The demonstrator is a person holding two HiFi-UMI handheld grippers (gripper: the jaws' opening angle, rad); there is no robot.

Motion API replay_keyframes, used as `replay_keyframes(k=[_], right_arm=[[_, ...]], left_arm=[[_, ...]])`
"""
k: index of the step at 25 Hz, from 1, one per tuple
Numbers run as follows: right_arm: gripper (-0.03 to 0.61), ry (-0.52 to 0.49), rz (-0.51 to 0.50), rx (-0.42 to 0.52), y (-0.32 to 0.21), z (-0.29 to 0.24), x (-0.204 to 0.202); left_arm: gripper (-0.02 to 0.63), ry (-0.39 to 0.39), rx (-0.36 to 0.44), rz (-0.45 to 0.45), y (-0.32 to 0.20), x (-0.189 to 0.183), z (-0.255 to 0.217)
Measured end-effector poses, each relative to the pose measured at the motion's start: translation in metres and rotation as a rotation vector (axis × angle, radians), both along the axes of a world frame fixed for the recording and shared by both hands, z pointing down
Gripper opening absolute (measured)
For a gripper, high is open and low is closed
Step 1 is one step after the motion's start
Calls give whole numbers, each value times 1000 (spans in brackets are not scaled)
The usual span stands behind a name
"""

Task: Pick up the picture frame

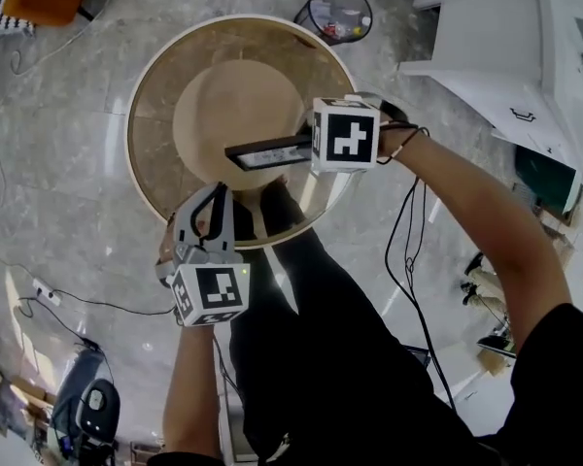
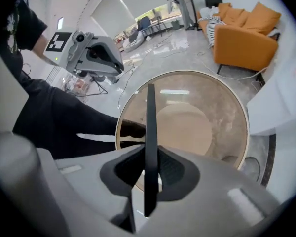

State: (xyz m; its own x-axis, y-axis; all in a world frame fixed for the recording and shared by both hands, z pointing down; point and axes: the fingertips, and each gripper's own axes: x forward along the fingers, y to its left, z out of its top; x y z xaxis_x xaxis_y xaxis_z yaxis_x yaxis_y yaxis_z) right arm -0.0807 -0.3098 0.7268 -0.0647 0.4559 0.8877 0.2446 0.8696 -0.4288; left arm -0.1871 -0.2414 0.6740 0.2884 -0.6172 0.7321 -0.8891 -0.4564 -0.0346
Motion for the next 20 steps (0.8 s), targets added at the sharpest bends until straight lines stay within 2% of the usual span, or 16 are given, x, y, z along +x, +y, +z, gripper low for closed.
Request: replay_keyframes(k=[2, 8, 13, 20], right_arm=[[61, -35, 94, -4, -2, -12, -2], [60, -138, 357, 33, -14, -56, -8], [60, -185, 423, 78, -15, -91, -14], [58, -273, 541, 84, -17, -143, -18]], left_arm=[[28, 27, -19, -33, 6, -2, -9], [23, 49, -21, -47, 1, 8, -49], [18, 48, -3, -50, -4, 5, -82], [19, 59, 43, -72, -12, -1, -129]])
